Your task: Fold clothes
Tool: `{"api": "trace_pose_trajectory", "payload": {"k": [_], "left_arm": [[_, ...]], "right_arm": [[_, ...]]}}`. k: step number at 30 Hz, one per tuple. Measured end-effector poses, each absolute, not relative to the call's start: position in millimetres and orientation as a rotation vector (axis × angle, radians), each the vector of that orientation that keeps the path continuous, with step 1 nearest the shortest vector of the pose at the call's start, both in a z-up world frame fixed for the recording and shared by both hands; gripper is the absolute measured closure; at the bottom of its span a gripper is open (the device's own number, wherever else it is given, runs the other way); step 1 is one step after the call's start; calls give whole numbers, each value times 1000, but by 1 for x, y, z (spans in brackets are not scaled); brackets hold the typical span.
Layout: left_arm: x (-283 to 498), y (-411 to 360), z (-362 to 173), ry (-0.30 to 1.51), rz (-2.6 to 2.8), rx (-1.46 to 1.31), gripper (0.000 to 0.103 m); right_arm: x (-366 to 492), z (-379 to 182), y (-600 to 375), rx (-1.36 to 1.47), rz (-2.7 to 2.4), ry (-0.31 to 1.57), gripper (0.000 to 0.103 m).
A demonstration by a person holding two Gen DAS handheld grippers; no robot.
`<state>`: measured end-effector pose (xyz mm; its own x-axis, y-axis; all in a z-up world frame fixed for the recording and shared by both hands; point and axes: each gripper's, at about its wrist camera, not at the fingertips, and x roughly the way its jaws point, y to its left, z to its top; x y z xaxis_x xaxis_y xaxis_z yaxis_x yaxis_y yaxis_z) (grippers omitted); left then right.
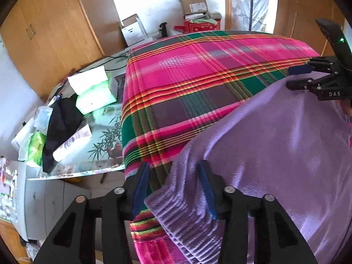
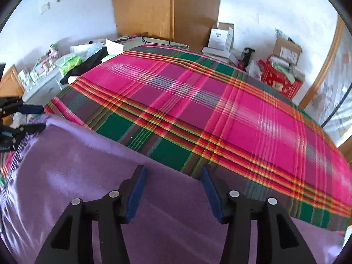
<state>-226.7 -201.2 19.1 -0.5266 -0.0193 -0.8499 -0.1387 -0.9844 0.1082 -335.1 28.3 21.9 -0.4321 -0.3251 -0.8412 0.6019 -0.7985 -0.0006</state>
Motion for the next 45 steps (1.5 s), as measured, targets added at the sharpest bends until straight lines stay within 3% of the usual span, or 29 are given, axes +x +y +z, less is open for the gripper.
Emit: {"api": "trace_pose_trajectory", "payload": {"k": [2,8,13,16,22,24,30,45], "left_arm": [[-227,-205,19,220,2679,-1490,46],[-226,-209,16,151,2687,-1455,47],[-226,-205,16,138,2662,-1444,69],[-226,-201,17,159,2651,-1442,75],[-224,-194,18,201,2644,-1430,92],[-225,-193,18,206,2653,-1430,94],[-221,-191,18,218,2695,-1415,95],[-199,-181,48,237,2787,-1331,98]], "right_arm": [[-338,21,32,1231,-2229,372,48],[-337,20,33,1207,-2238,377,44],[-334,19,31,1197,-2253,378,44],[-333,20,31,1190,-2250,382,45],[-328,21,30,1175,-2204,395,61],[-327,22,29,1170,-2190,401,77],[-311,31,27,1121,-2213,439,95],[-266,67,41,999,-2322,423,99]]}}
